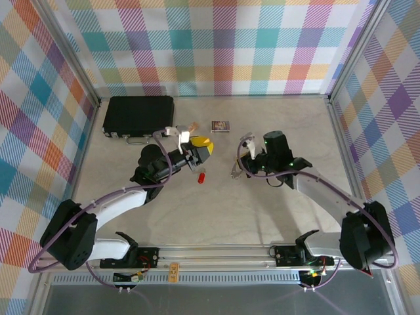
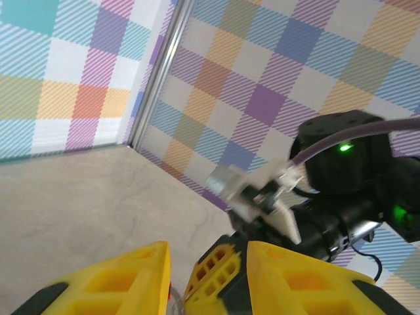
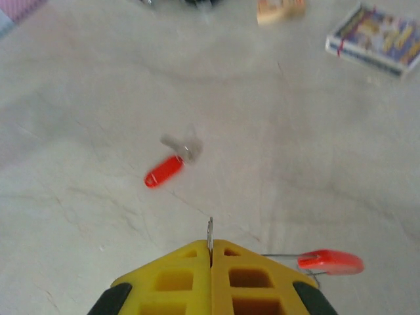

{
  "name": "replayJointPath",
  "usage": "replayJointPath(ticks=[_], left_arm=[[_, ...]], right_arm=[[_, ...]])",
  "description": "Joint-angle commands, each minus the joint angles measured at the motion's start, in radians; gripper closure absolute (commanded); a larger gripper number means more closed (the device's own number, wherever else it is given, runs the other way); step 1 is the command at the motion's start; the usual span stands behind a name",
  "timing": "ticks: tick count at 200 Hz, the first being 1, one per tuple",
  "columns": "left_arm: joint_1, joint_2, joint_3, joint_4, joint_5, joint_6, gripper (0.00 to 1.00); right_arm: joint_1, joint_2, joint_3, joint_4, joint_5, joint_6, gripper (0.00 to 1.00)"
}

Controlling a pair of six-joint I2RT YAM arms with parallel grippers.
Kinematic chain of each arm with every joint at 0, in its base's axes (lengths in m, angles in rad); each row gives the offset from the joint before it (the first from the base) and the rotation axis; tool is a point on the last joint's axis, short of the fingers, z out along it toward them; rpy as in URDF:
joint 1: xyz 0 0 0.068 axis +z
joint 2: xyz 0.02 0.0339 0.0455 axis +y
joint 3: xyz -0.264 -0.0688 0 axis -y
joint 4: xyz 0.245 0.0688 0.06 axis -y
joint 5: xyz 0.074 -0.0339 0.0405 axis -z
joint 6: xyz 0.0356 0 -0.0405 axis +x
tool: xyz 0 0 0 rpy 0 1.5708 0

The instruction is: Put the keys on the keyring

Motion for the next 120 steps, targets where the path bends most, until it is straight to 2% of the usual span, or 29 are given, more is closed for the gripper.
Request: replayJointPath(ticks=[1,34,62,120], left_arm=[[0.013,-0.057,-0.025,-0.019,-0.020,0.034,0.64],[0.014,-0.120,-0.062,-0.058,-0.057,0.057,0.63],[0.016,-0.155,-0.079,-0.086,-0.070,0.073,0.63],[0.020,-0.206,-0.120,-0.129,-0.107,0.106,0.63]], right_arm=[[0.029,0.090,0.105,-0.154,0.046,-0.068,1.00],[0.054,0.267,0.213,-0.207,0.028,-0.066,1.00],[0.086,0.387,0.295,-0.198,0.061,-0.066,1.00],[0.122,0.635,0.472,-0.350,0.153,-0.046,1.00]])
